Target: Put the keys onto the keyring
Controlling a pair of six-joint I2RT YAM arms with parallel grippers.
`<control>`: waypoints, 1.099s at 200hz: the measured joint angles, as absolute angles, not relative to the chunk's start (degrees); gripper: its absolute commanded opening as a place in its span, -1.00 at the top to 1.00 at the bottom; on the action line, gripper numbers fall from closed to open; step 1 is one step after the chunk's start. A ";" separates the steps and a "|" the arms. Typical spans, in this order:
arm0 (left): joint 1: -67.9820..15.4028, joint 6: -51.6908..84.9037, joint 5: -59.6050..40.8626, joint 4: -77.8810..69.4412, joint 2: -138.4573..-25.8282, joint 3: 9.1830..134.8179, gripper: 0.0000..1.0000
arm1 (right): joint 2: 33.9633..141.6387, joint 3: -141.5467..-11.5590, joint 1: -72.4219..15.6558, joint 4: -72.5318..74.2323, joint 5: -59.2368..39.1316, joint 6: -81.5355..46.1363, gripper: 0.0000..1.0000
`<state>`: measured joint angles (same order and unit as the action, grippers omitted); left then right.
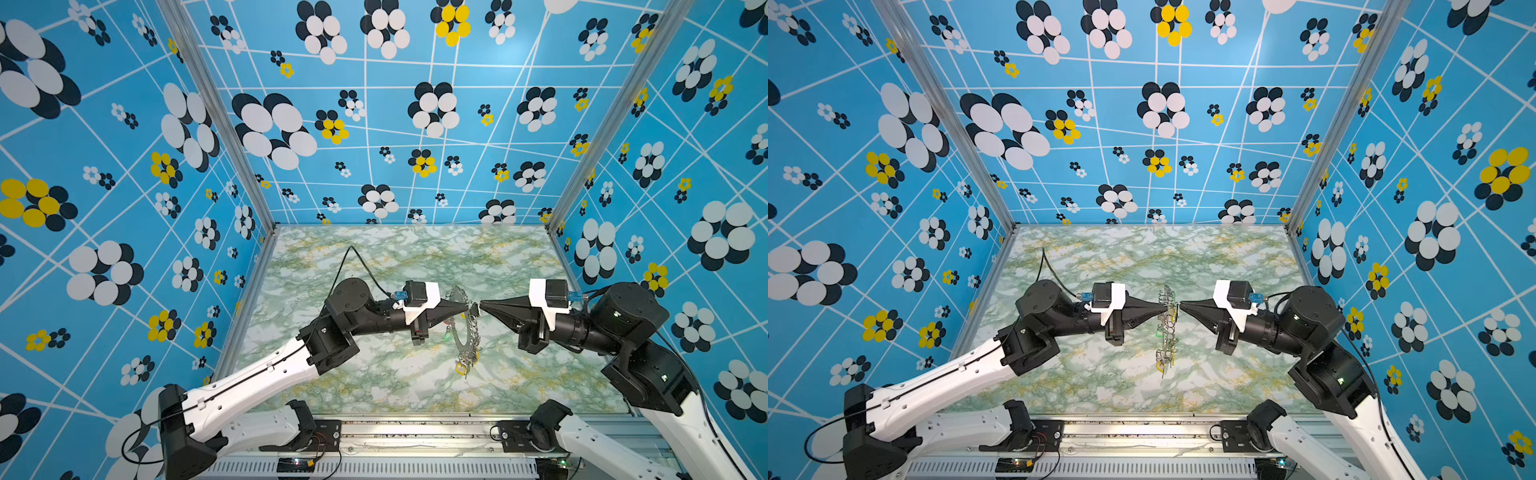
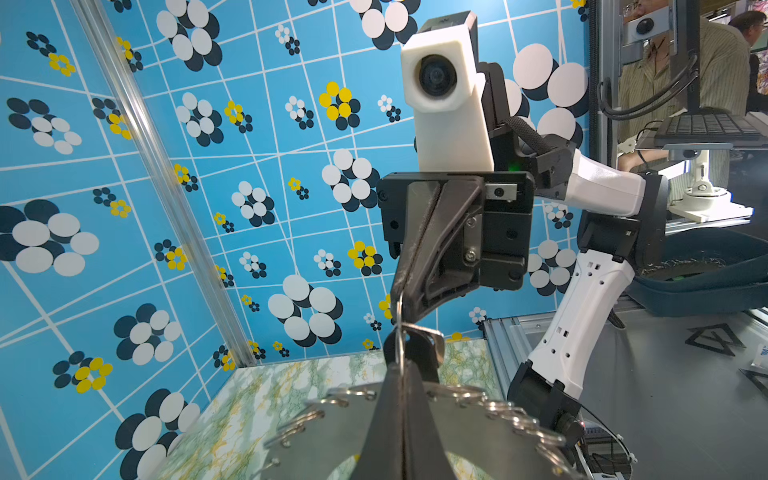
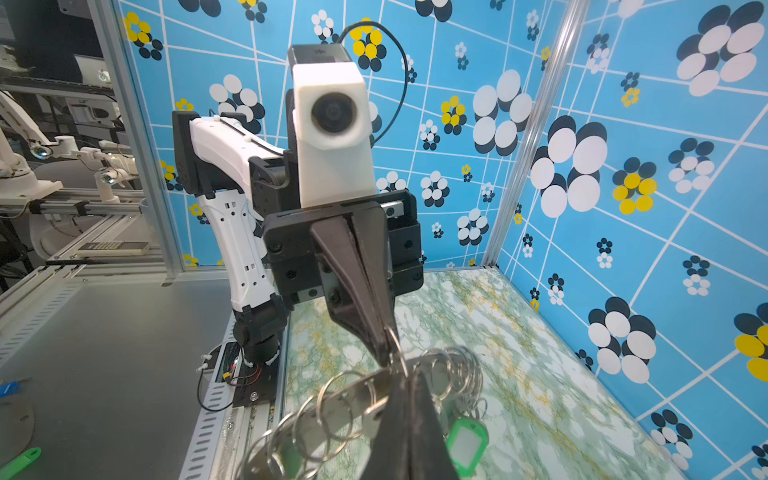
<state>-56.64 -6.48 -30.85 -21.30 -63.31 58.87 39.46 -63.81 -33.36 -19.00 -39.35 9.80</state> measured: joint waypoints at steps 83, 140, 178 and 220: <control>-56.64 -6.50 -30.81 -21.39 -63.31 58.87 1.00 | 39.55 -63.86 -33.36 -19.07 -39.31 9.85 1.00; -56.66 -6.68 -30.81 -21.39 -63.31 58.87 1.00 | 39.09 -64.12 -33.36 -19.09 -38.87 10.17 1.00; -56.66 -6.68 -30.81 -21.39 -63.31 58.87 1.00 | 39.05 -64.14 -33.36 -19.16 -38.02 10.31 1.00; -56.66 -6.70 -30.83 -21.39 -63.31 58.87 1.00 | 39.07 -64.14 -33.36 -19.29 -38.00 10.31 1.00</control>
<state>-56.66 -6.70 -30.83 -21.39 -63.31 58.87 39.07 -64.14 -33.36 -19.29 -38.00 10.31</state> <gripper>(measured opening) 0.045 0.044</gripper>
